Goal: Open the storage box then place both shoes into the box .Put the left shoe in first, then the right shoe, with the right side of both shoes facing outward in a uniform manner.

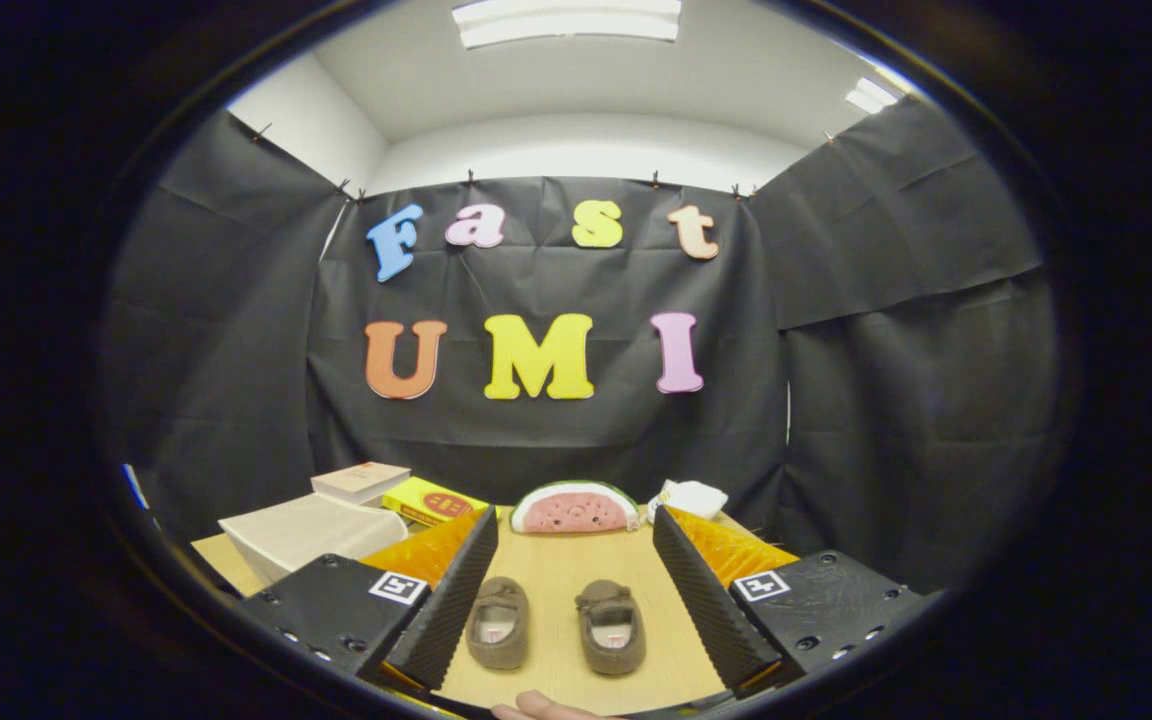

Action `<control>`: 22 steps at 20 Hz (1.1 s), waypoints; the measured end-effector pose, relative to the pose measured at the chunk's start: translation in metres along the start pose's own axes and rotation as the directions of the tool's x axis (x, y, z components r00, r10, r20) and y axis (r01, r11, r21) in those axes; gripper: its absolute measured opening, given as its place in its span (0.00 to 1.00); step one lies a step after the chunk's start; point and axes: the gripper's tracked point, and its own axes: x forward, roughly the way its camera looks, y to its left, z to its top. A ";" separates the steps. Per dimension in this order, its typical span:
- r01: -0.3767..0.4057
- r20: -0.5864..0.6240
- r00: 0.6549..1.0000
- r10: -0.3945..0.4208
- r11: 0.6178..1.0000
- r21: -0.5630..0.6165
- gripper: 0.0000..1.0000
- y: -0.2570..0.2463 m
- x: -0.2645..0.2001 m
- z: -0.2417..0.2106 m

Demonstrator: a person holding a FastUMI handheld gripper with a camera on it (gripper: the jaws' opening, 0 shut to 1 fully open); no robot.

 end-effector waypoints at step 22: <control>-0.353 -0.279 0.844 0.458 0.866 0.354 0.95 0.150 0.121 -0.104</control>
